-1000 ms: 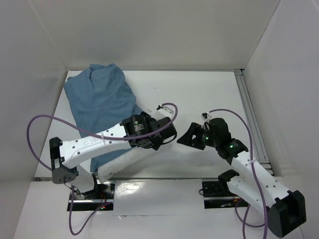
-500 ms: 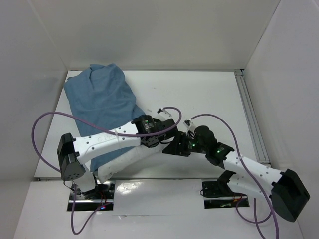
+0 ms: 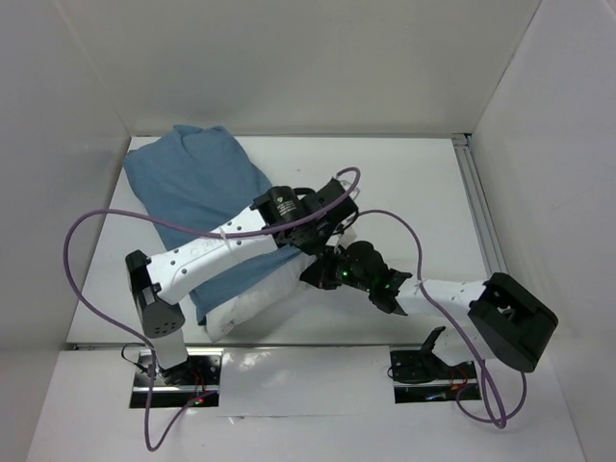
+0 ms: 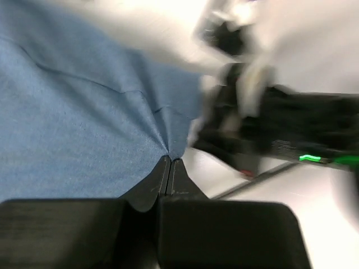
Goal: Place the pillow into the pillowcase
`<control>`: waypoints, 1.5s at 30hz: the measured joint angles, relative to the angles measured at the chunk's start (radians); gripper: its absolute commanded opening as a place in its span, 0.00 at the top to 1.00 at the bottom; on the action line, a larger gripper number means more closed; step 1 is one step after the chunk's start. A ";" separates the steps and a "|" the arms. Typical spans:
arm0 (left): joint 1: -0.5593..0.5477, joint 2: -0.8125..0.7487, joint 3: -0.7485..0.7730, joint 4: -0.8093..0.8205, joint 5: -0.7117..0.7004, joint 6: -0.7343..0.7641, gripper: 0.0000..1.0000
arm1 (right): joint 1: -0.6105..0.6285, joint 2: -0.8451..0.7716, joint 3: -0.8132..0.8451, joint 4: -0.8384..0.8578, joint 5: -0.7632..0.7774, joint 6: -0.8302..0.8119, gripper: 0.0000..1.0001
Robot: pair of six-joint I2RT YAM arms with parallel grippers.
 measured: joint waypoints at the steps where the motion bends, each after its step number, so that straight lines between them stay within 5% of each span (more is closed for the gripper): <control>1: 0.001 0.027 0.058 0.001 0.042 0.012 1.00 | 0.000 0.003 0.005 0.014 0.032 -0.011 1.00; 9: 0.042 0.312 0.557 -0.023 0.355 0.028 1.00 | -0.007 -0.102 0.003 0.049 0.276 -0.063 1.00; 18: 0.146 0.296 0.431 0.215 0.550 -0.104 1.00 | -0.172 -0.069 -0.003 0.079 0.361 -0.086 1.00; 21: 0.193 0.298 0.424 0.264 0.592 -0.136 1.00 | -0.235 -0.080 0.003 0.036 0.325 -0.080 0.76; 22: 0.214 0.298 0.424 0.279 0.614 -0.146 1.00 | -0.252 -0.114 0.006 -0.008 0.313 -0.083 0.60; 23: 0.232 0.299 0.424 0.292 0.634 -0.152 1.00 | -0.266 -0.155 0.006 -0.048 0.307 -0.080 0.33; 25: 0.277 0.308 0.425 0.324 0.680 -0.162 1.00 | -0.290 -0.246 0.007 -0.145 0.293 -0.085 0.21; 33: 0.333 0.405 0.443 0.420 0.791 -0.183 1.00 | -0.331 -0.627 -0.043 -0.274 0.103 -0.027 0.14; 41: 0.326 0.410 0.442 0.439 0.825 -0.183 1.00 | -0.219 -0.452 -0.141 -0.232 0.065 0.026 0.33; 45: 0.326 0.410 0.436 0.447 0.827 -0.183 1.00 | -0.218 -0.487 -0.146 -0.225 0.107 0.051 0.33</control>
